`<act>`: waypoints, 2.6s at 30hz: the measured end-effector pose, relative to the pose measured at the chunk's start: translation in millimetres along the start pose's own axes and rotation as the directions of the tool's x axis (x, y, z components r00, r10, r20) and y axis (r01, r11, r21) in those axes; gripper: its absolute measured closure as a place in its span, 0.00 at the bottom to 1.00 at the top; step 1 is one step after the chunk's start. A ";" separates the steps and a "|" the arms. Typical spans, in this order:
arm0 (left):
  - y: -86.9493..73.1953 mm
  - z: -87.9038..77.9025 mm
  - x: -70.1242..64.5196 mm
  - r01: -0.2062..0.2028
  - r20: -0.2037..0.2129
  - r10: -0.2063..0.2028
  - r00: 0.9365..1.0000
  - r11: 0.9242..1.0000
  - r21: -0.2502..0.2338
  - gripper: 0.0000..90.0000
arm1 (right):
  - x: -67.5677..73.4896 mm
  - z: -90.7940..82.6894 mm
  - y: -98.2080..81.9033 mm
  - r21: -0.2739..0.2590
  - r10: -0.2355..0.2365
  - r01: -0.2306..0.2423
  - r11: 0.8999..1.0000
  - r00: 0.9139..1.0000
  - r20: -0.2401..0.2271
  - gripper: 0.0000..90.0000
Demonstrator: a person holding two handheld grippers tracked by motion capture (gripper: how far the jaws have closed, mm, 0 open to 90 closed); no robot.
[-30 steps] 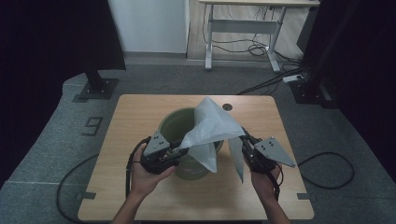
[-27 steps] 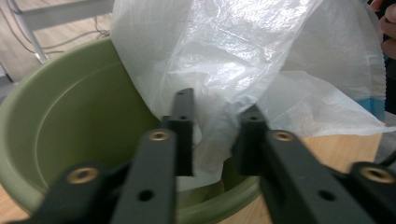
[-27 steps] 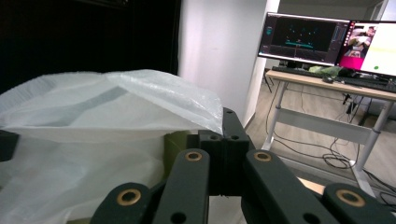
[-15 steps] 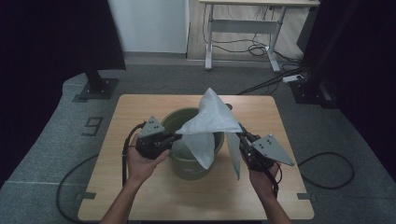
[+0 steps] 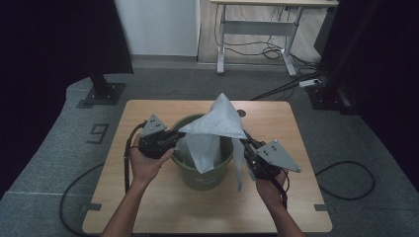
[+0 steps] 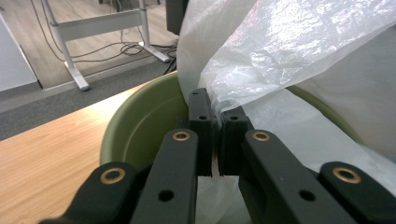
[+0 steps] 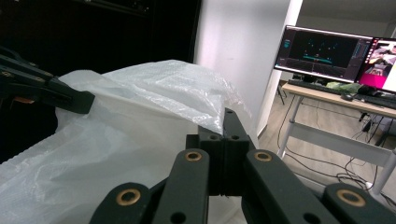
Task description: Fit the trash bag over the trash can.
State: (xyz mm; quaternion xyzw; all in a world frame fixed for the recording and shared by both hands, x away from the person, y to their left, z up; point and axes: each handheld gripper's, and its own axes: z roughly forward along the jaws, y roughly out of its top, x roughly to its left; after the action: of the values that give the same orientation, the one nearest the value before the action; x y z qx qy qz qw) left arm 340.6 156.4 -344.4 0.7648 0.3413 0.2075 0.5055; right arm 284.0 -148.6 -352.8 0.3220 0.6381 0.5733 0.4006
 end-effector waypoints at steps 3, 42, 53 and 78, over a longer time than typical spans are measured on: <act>3.0 3.5 6.0 0.003 -0.008 -0.003 1.000 1.000 0.003 0.96 | 0.6 4.0 2.9 0.003 -0.001 0.001 1.000 1.000 -0.002 0.98; 1.1 14.3 30.9 -0.049 0.028 0.048 0.998 0.998 0.025 0.99 | 5.3 18.3 2.8 0.027 -0.002 0.003 1.000 0.999 -0.040 0.98; -9.3 16.3 33.2 -0.045 0.037 0.043 0.998 0.998 0.042 0.99 | 10.0 20.5 0.4 0.043 -0.009 0.012 0.999 0.998 -0.056 0.98; -44.2 -6.3 7.0 -0.116 0.109 0.109 0.988 0.991 0.066 0.93 | 20.1 -23.6 -54.2 0.115 0.063 -0.049 0.992 0.990 -0.127 0.98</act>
State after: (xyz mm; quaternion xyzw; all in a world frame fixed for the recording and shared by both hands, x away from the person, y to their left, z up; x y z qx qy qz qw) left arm 327.4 176.8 -382.5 0.8105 0.2777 0.1827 0.4823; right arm 256.4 -149.7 -408.8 0.3234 0.6846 0.5678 0.3231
